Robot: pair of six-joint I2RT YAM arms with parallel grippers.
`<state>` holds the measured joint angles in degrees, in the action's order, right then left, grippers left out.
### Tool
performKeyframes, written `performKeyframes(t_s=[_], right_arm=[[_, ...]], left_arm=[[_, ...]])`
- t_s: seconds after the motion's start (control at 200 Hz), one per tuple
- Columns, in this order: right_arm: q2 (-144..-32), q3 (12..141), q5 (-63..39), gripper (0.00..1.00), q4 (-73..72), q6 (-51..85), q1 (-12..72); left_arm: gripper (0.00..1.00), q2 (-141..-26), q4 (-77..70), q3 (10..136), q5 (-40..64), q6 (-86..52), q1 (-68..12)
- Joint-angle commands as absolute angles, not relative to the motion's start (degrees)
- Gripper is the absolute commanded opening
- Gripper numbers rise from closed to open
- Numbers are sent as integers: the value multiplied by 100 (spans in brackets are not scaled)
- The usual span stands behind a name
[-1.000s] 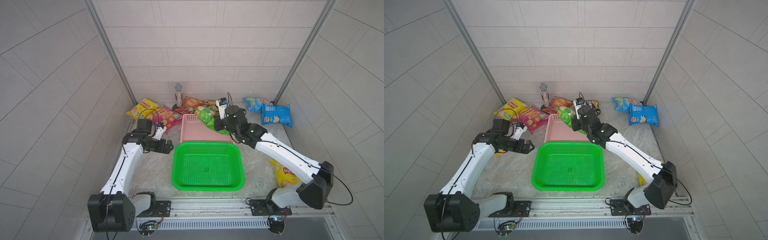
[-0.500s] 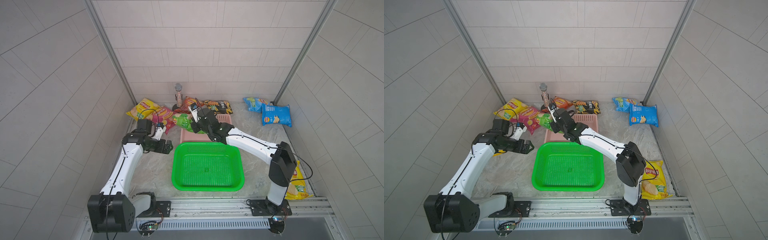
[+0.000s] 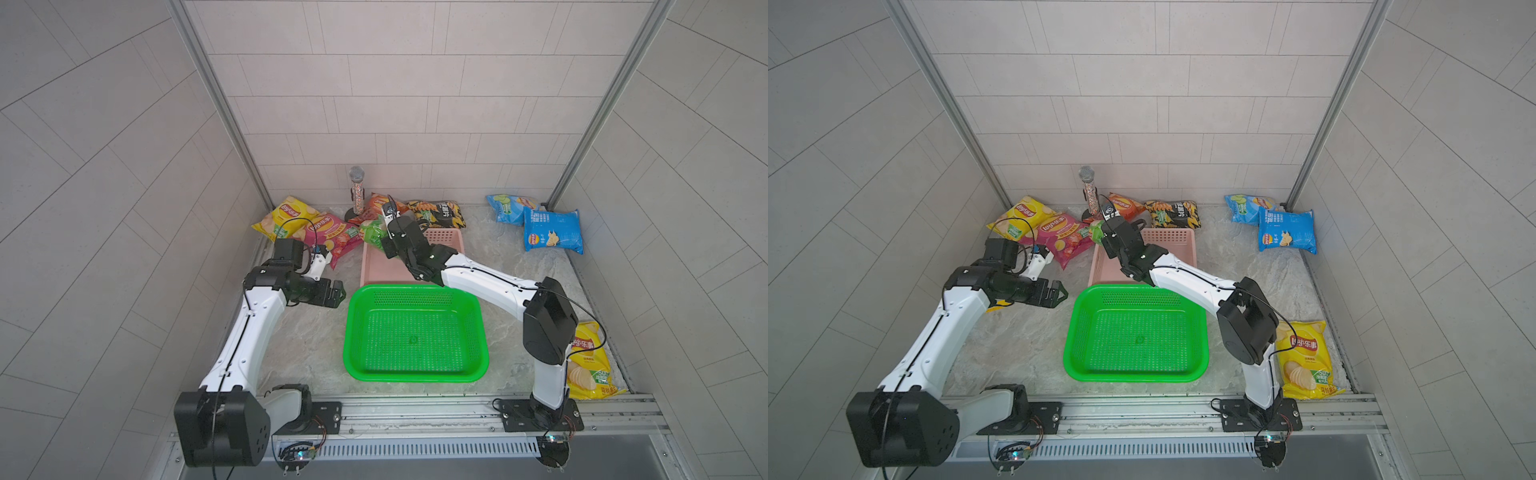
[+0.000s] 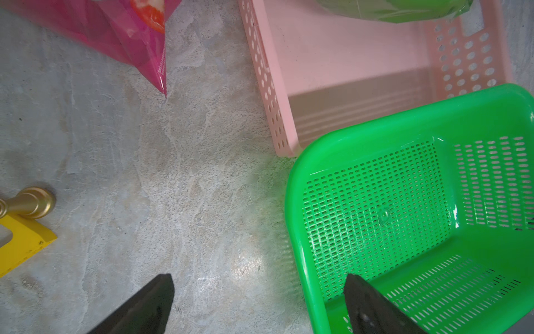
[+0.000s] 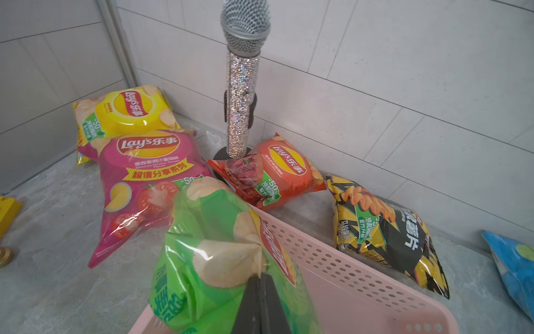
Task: Put the potato chips into the basket
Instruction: Place the potato chip in the basket.
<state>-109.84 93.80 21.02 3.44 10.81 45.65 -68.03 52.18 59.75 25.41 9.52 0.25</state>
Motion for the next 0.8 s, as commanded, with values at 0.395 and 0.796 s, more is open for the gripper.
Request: performKeyframes(t_s=[0.395,0.796], right_arm=[[-11337,8778,3055,0,-2095,2321,4670],[-11765,8590,2401,0,-2400,2665,4934]], left_arm=[[99,-6704,5221,5928,2507,1011,61],[99,-6714,5216,5924,2529,1013,59]])
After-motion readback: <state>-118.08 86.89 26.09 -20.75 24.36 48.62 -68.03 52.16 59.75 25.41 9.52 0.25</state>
